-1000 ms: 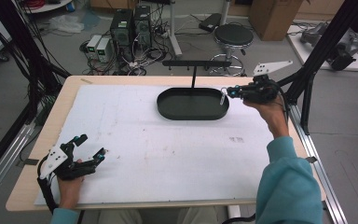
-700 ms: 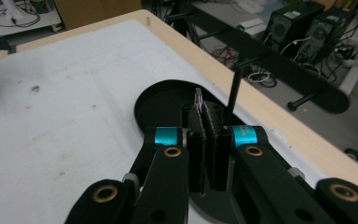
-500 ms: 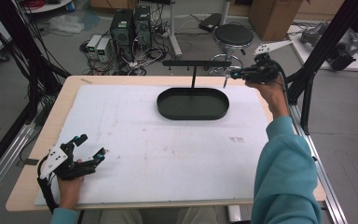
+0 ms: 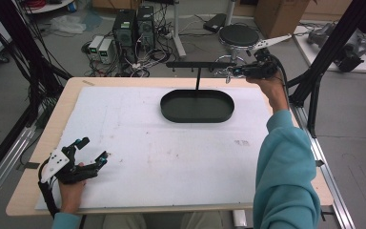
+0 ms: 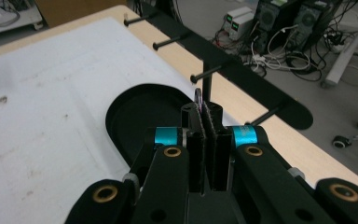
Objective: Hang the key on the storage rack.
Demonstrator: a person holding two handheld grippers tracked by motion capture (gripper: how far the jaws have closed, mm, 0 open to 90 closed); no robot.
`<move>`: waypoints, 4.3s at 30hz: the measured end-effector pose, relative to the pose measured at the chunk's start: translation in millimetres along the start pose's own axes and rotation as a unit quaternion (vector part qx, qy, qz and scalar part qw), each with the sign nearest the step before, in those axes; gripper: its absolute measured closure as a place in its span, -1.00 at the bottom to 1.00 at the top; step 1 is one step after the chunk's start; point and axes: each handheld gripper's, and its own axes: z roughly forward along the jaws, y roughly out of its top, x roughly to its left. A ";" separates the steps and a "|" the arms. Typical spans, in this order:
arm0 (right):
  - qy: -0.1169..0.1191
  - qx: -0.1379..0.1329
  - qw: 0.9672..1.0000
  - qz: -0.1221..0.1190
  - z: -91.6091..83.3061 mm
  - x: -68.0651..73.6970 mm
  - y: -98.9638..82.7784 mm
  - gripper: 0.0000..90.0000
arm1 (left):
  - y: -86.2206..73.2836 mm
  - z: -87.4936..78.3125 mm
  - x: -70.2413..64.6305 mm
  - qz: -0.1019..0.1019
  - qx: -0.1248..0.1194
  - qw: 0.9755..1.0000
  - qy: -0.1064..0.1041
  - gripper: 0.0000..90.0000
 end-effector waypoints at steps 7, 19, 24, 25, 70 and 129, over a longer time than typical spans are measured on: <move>-0.009 0.020 1.000 0.010 6.5 -4.1 -2.7 0.98 | 0.1 -0.1 0.0 0.000 0.001 1.000 0.000 -0.71; -0.054 0.045 0.997 0.022 18.4 -5.7 -5.8 0.98 | -0.1 0.1 -0.4 0.000 -0.001 1.000 0.000 -0.71; -0.059 0.047 0.997 0.022 22.1 -6.3 -6.2 0.98 | 0.0 0.1 -0.4 0.000 -0.001 1.000 0.000 -0.71; -0.062 0.047 0.997 0.021 23.2 -6.6 -6.6 0.98 | -0.1 0.1 -0.7 -0.001 0.000 1.000 0.000 -0.72; -0.106 -0.039 0.989 0.093 27.9 -9.7 -14.8 -0.99 | 0.1 0.2 -0.6 0.002 0.004 1.000 0.001 -0.71; -0.054 -0.246 0.967 0.025 -2.9 142.2 -253.5 -0.99 | -0.3 -0.8 -2.1 0.010 -0.002 1.000 0.003 -0.71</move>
